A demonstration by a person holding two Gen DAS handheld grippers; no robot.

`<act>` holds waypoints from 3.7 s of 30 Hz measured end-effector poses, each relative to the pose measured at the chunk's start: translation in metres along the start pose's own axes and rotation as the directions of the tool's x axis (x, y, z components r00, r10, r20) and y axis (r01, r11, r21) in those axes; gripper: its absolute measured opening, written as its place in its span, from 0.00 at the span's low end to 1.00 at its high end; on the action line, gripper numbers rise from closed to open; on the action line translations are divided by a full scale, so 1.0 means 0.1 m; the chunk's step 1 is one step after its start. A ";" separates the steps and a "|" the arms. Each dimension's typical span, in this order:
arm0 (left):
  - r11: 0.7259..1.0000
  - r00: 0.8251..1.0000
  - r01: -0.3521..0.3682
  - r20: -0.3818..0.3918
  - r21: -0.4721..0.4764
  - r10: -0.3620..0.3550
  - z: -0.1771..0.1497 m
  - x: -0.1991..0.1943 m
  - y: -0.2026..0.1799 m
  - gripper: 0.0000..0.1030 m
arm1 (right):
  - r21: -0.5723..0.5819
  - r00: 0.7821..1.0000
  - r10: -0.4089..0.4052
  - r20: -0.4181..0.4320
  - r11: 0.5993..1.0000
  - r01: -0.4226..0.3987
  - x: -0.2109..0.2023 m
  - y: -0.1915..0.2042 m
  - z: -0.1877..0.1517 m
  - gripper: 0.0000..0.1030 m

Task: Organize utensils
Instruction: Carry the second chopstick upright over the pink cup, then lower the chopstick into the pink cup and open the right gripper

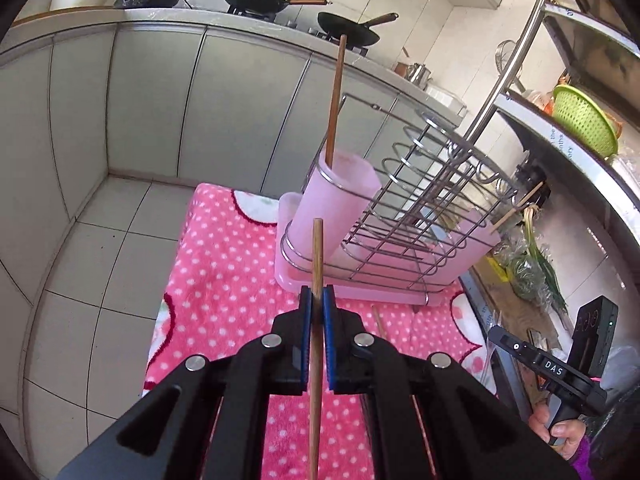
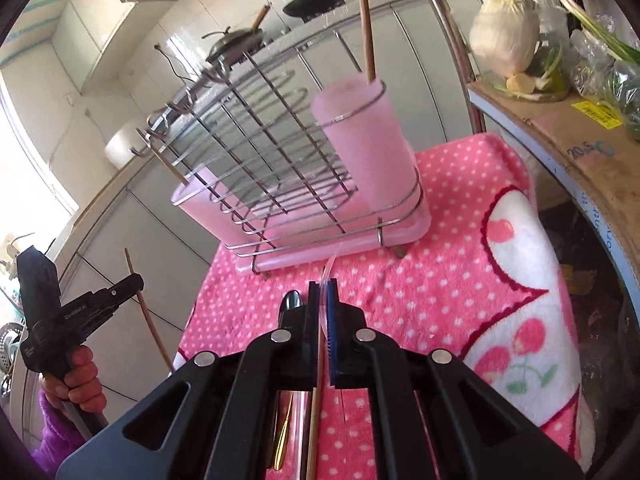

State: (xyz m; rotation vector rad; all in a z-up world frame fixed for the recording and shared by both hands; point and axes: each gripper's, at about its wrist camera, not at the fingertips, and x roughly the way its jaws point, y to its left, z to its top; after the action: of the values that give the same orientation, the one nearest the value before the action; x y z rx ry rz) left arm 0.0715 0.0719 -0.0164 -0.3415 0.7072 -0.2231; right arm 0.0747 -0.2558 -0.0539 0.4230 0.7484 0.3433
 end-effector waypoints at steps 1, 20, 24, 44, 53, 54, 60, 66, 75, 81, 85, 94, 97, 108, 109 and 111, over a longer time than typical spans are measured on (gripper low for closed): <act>1.000 1.000 0.003 0.014 0.008 -0.003 0.02 -0.04 -0.02 0.05 | -0.002 1.000 0.002 0.010 1.000 -0.002 -0.01 0.04 0.01 0.04; 0.995 0.977 0.051 0.202 0.086 -0.068 0.56 -0.77 -0.27 0.05 | -0.085 0.972 0.042 0.231 0.996 -0.023 -0.57 0.30 0.65 0.04; 0.996 0.975 0.044 0.214 0.082 -0.061 0.73 -0.86 -0.33 0.05 | -0.131 0.954 0.064 0.292 0.991 -0.027 -0.69 0.43 0.93 0.04; 0.984 0.915 -0.087 0.402 0.157 0.016 1.79 -0.85 -0.70 0.05 | -0.191 0.830 0.097 0.550 0.982 0.012 -0.68 0.58 2.03 0.04; 0.984 0.951 -0.098 0.305 0.149 0.048 1.71 -0.18 -0.51 0.05 | -0.200 0.832 0.060 0.551 0.978 0.062 -0.26 0.44 2.00 0.04; 0.985 0.956 -0.098 0.288 0.144 0.053 1.67 -0.12 -0.48 0.05 | -0.189 0.837 0.055 0.545 0.980 0.058 -0.21 0.40 1.97 0.04; 0.991 0.978 -0.081 0.199 0.106 0.059 1.47 0.16 -0.33 0.05 | -0.124 0.860 0.022 0.510 0.991 0.048 -0.05 0.23 1.71 0.04; 0.994 0.986 -0.089 0.148 0.068 0.079 1.36 0.32 -0.21 0.05 | -0.041 0.875 -0.041 0.482 0.997 0.069 -0.05 0.08 1.43 0.04; 0.990 0.986 -0.116 0.130 0.078 0.105 1.48 0.54 -0.22 0.05 | 0.050 0.910 -0.132 0.394 0.991 0.122 0.03 -0.16 1.48 0.04; 0.992 0.989 -0.104 0.114 0.077 0.094 1.56 0.67 -0.23 0.05 | 0.006 0.940 -0.100 0.326 0.995 0.104 0.29 -0.12 1.74 0.04; 0.995 0.993 -0.081 0.096 0.063 0.075 1.62 0.73 -0.23 0.06 | -0.021 0.957 -0.087 0.276 0.995 0.097 0.41 -0.04 1.91 0.04; 0.996 0.997 -0.072 0.027 0.055 0.071 1.61 0.95 -0.25 0.10 | -0.096 0.978 -0.093 0.187 0.989 0.112 0.57 0.09 1.87 0.04; 0.998 0.998 -0.056 -0.014 0.020 0.056 1.58 1.00 -0.20 0.23 | -0.099 0.987 -0.082 0.138 0.990 0.096 0.62 0.09 1.81 0.05; 0.998 0.999 -0.053 0.006 0.029 0.053 1.59 0.82 -0.15 0.35 | -0.095 0.989 -0.093 0.115 0.990 0.104 0.55 0.07 1.74 0.26; 0.998 0.998 -0.055 0.000 0.035 0.055 1.58 0.81 -0.14 0.35 | -0.097 0.989 -0.097 0.116 0.989 0.108 0.53 0.07 1.72 0.26; 0.998 0.999 -0.052 0.001 0.034 0.052 1.57 0.78 -0.14 0.35 | -0.098 0.988 -0.103 0.119 0.988 0.115 0.49 0.06 1.69 0.26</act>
State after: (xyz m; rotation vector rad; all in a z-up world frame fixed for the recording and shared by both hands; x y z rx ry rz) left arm 0.2323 0.0711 0.0535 -0.2902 0.7108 -0.1861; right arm 0.2283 -0.2706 0.0312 0.2986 0.6370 0.2519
